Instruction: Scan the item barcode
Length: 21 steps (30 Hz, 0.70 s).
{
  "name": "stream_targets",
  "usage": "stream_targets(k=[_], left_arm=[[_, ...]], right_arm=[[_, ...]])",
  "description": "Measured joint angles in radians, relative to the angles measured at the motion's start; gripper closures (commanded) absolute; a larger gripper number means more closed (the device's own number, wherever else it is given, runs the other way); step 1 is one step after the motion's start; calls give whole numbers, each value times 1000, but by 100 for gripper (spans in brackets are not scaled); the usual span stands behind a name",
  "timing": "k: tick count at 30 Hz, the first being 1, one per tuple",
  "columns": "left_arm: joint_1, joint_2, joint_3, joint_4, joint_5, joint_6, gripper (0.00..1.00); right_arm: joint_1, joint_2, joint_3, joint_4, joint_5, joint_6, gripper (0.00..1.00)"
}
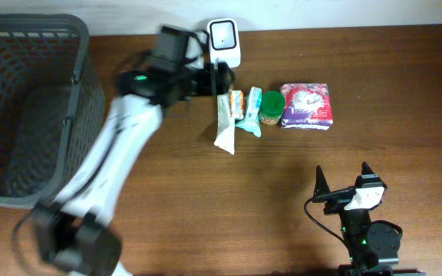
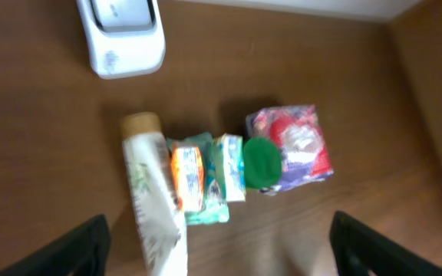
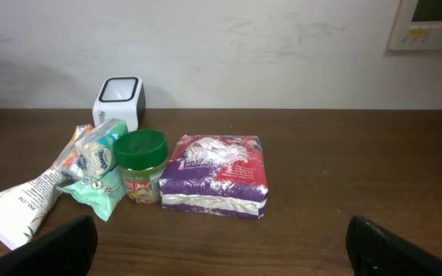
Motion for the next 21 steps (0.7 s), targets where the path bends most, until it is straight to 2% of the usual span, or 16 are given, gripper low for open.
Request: stream_targets(k=[3,9,12,21], left_arm=[[48,-150,12,-69,1,50,1],[129,-333,19,-224,-60,90,1],[142,-359,19,-293,-131,94,1],[142,-360,19,-369,-336,99,1]], right_arm=[[0,0,0,0,0,0,1],[0,0,0,0,0,0,1],[0,0,0,0,0,0,1],[0,0,0,0,0,0,1]])
